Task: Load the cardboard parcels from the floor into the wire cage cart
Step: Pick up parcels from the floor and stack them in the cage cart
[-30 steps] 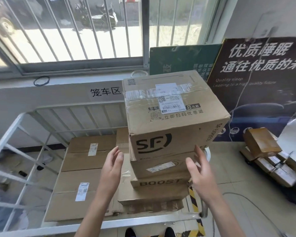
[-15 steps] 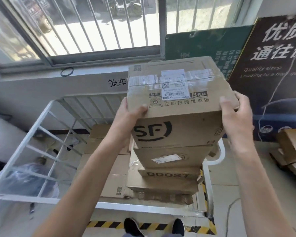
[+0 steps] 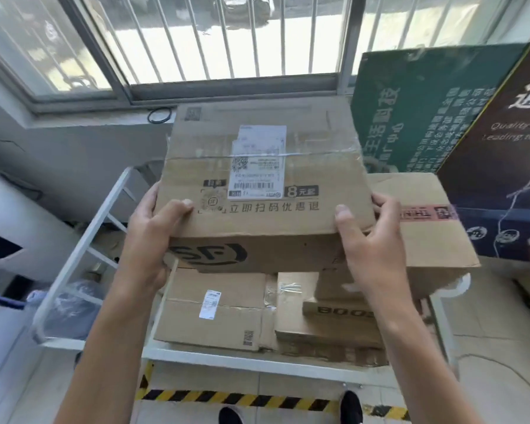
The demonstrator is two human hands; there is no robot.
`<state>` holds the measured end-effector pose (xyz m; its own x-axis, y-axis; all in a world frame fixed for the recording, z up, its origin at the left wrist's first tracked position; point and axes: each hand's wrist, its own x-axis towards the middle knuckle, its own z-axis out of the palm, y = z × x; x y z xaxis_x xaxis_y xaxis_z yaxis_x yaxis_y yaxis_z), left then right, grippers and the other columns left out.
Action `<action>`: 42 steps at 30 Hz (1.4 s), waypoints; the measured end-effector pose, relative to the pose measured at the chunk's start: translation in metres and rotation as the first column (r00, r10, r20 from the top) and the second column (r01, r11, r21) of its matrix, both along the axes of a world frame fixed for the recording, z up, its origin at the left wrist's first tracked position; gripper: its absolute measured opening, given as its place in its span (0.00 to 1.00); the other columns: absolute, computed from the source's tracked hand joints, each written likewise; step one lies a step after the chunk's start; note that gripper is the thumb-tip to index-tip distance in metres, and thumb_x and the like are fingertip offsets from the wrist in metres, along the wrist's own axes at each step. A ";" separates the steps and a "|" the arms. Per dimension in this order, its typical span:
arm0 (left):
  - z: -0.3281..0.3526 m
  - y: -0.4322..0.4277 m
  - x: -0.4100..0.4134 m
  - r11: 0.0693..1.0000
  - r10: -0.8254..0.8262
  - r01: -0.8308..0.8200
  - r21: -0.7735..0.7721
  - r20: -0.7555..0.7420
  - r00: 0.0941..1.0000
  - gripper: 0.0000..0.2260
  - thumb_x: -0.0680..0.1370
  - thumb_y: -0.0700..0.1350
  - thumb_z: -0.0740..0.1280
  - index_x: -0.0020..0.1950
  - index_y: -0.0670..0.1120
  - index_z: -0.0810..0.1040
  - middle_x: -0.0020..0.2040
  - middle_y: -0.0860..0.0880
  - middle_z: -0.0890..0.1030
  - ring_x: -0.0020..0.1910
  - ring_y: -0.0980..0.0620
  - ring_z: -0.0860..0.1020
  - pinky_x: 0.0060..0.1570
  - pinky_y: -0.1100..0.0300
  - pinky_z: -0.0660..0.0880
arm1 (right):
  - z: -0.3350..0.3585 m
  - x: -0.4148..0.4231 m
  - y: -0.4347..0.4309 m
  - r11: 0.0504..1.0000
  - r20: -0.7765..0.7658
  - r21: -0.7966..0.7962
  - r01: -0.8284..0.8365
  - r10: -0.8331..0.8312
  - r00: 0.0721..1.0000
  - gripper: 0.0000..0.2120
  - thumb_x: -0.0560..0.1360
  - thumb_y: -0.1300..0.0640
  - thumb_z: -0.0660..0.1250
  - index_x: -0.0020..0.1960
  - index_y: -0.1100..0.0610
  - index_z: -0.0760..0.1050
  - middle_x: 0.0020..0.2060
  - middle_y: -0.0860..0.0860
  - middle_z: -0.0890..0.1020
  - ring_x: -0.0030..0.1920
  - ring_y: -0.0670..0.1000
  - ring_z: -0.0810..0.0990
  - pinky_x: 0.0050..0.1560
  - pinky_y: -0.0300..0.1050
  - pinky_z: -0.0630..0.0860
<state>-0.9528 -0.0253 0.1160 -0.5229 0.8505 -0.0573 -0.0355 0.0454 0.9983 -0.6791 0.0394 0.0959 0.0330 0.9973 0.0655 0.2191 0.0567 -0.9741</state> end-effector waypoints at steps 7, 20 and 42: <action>-0.092 -0.079 -0.136 0.972 0.056 -0.056 -0.226 -0.009 0.998 0.27 0.67 0.50 0.74 0.66 0.60 0.74 0.56 0.54 0.84 0.53 0.52 0.83 0.44 0.60 0.79 | -0.092 -0.118 -0.076 0.912 0.067 -0.379 -0.158 0.197 0.978 0.33 0.75 0.46 0.68 0.72 0.36 0.53 0.67 0.41 0.71 0.60 0.39 0.75 0.54 0.34 0.75; -0.286 -0.059 -0.227 0.668 -0.056 0.067 -0.741 0.040 0.998 0.35 0.65 0.36 0.74 0.69 0.42 0.63 0.67 0.40 0.73 0.57 0.45 0.74 0.47 0.53 0.71 | -0.273 -0.207 -0.056 0.574 0.157 -0.810 -0.119 0.409 0.899 0.27 0.71 0.63 0.67 0.66 0.50 0.64 0.61 0.55 0.76 0.59 0.54 0.77 0.63 0.54 0.75; -0.583 -0.017 -0.301 0.327 -0.245 0.339 -0.882 0.267 0.932 0.41 0.67 0.50 0.78 0.74 0.45 0.60 0.63 0.45 0.77 0.59 0.46 0.77 0.62 0.47 0.73 | -0.547 -0.292 -0.037 0.400 0.337 -0.904 0.148 0.457 0.823 0.29 0.76 0.63 0.64 0.73 0.58 0.57 0.66 0.56 0.73 0.63 0.55 0.74 0.62 0.49 0.74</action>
